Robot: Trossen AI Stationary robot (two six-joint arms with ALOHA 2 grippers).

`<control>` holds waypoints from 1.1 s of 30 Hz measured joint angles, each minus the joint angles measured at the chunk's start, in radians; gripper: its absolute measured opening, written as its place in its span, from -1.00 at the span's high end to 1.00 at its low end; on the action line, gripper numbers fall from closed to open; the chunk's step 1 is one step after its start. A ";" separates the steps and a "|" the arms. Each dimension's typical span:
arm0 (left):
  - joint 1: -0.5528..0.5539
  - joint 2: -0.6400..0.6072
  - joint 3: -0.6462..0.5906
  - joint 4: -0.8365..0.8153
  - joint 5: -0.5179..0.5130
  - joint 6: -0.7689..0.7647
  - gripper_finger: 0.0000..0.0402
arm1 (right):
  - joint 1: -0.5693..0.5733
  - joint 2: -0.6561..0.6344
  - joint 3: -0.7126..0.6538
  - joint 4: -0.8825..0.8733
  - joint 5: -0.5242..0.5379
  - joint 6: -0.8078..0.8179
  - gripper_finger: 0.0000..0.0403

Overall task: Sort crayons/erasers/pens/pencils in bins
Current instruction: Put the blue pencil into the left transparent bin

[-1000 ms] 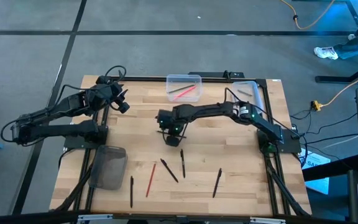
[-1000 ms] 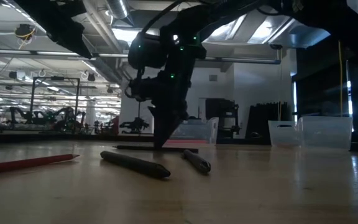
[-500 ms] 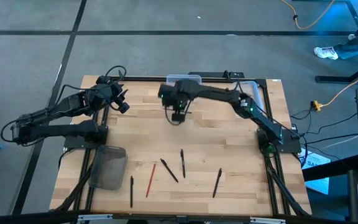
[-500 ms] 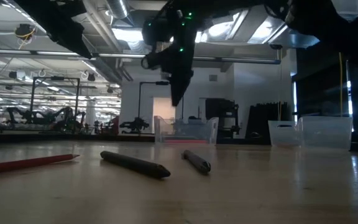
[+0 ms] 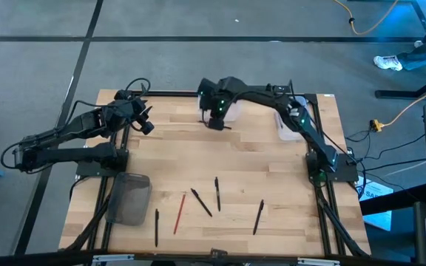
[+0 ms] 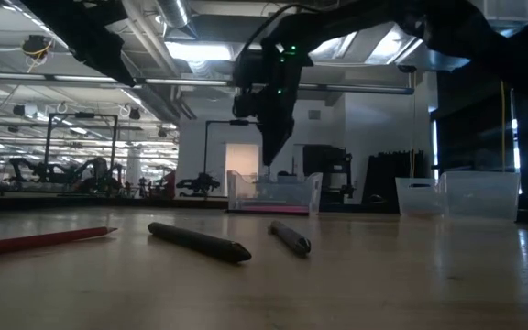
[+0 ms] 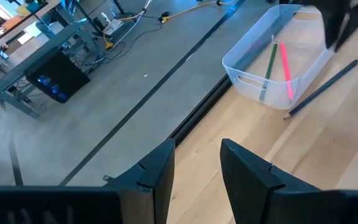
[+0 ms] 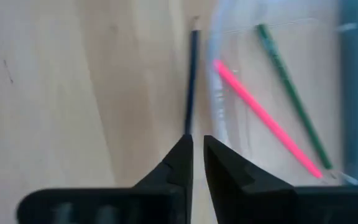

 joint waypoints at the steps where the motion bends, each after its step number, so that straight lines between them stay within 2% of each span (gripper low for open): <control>1: 0.000 0.000 0.000 0.000 0.000 0.000 0.38 | 0.011 0.000 -0.011 0.008 0.005 0.001 0.76; 8: 0.000 0.000 0.000 0.000 0.000 0.006 0.38 | 0.080 0.000 -0.119 0.119 0.015 0.027 0.74; 13: 0.000 0.000 0.000 0.000 0.000 0.006 0.38 | 0.103 0.001 -0.240 0.167 0.076 0.002 0.73; 19: 0.000 0.000 0.000 0.003 0.000 0.006 0.38 | 0.082 0.001 -0.336 0.240 0.114 -0.005 0.54; 25: 0.000 0.000 0.000 0.008 0.000 0.005 0.38 | 0.065 -0.002 -0.354 0.294 0.119 -0.025 0.35; 33: 0.000 0.000 0.000 0.008 0.000 0.005 0.38 | 0.061 -0.001 -0.335 0.333 0.184 -0.057 0.31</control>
